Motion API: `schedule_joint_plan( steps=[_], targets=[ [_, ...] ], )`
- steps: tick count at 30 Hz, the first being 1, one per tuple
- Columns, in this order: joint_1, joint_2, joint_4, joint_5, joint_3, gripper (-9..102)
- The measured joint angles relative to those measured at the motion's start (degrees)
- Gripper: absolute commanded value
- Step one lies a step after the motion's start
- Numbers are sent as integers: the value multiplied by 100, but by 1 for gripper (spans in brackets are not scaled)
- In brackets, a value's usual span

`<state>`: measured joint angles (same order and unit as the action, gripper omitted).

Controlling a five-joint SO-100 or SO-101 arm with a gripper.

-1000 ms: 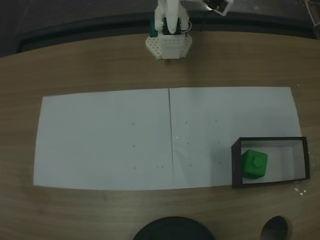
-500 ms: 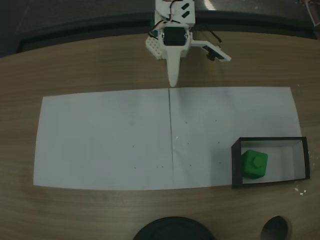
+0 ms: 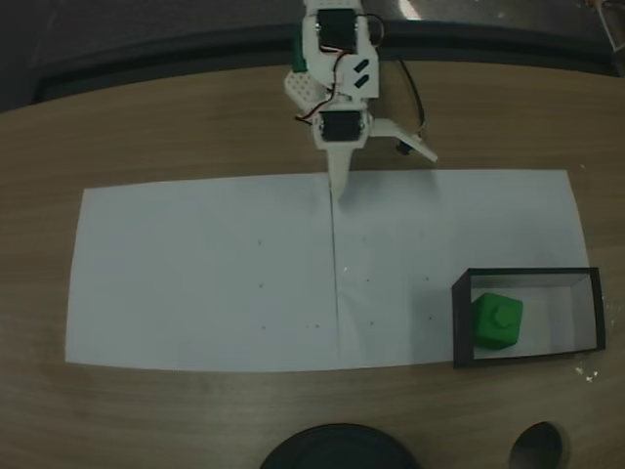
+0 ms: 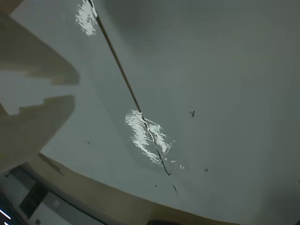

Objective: Grab a green square and put it in the box.

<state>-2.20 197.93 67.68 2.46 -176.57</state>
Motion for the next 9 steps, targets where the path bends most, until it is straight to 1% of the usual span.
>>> schedule_joint_plan(
  steps=[2, 9],
  targets=[
    [-79, 0, 519, 0, 105, 0],
    [-62, 0, 589, -123, 132, 0]
  ],
)
